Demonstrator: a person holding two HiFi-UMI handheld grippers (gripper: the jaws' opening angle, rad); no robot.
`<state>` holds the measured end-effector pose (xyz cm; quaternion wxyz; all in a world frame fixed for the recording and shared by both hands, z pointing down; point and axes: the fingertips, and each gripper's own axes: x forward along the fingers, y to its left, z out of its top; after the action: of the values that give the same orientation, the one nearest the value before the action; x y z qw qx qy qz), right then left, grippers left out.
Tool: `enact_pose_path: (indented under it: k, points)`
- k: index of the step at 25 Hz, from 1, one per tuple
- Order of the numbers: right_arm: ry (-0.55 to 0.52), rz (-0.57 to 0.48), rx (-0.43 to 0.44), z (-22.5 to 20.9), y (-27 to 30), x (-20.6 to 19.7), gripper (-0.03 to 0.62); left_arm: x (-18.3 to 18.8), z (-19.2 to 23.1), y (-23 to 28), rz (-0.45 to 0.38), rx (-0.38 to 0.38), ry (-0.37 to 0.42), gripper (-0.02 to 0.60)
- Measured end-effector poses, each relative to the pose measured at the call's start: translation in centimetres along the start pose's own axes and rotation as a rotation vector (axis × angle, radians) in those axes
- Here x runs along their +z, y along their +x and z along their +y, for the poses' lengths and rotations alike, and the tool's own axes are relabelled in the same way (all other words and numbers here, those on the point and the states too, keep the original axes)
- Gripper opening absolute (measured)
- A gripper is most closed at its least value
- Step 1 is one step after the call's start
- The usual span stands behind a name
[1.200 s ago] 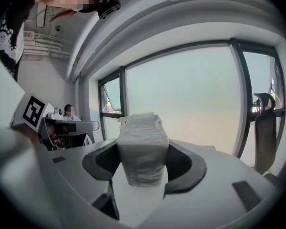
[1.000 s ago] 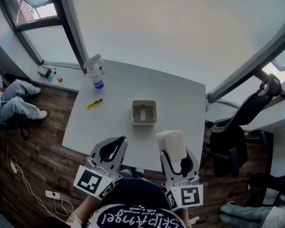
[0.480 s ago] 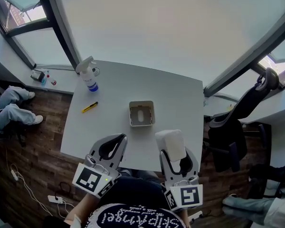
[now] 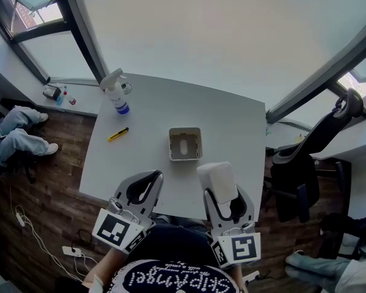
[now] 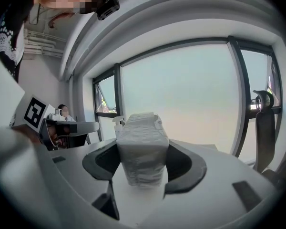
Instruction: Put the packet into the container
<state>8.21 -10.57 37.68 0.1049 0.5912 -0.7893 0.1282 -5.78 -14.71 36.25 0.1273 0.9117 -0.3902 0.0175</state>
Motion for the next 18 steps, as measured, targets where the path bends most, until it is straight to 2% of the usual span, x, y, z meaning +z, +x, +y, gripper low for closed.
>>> enact_pose_path:
  k: [7, 18]
  points:
    - [-0.001, 0.021, 0.029, 0.0, 0.8, 0.1, 0.27, -0.1, 0.4, 0.2, 0.013, 0.027, -0.014, 0.009]
    - [0.014, 0.033, -0.011, -1.7, 0.3, -0.3, 0.27, -0.2, -0.3, 1.6, 0.019, -0.001, -0.024, 0.009]
